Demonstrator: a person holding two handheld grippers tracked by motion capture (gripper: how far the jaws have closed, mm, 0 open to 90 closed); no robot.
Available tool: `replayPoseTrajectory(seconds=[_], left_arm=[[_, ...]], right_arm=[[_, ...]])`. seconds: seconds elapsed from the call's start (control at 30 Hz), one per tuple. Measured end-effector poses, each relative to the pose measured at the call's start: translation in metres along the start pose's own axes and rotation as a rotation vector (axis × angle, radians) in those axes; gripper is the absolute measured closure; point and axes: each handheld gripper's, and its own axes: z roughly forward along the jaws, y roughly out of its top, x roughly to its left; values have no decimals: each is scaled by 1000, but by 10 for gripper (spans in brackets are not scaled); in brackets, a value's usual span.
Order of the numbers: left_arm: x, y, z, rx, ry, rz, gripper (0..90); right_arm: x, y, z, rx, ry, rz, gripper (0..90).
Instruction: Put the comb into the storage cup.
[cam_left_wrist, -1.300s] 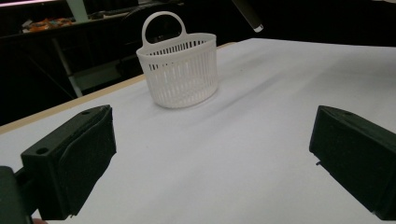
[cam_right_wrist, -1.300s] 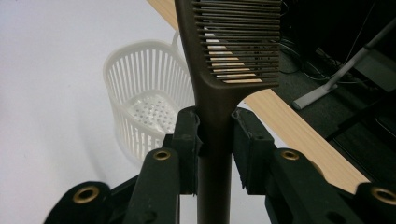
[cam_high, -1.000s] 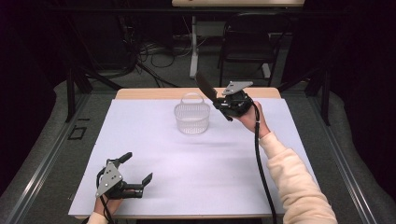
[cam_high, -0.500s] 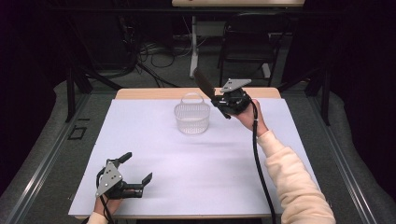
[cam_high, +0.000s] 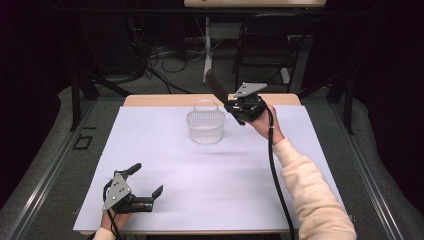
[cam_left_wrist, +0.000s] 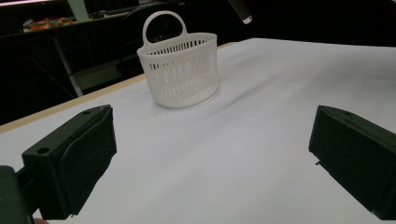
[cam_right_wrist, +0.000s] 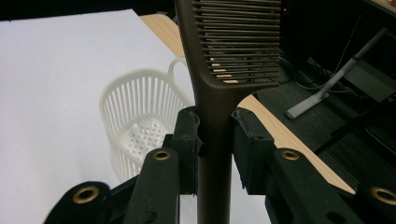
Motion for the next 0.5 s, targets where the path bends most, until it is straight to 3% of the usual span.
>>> replayPoseTrajectory(seconds=[0.5], left_arm=[[0, 0, 0, 1, -2, 0, 7]], right_arm=[[2, 9, 4, -36, -14, -1, 722]])
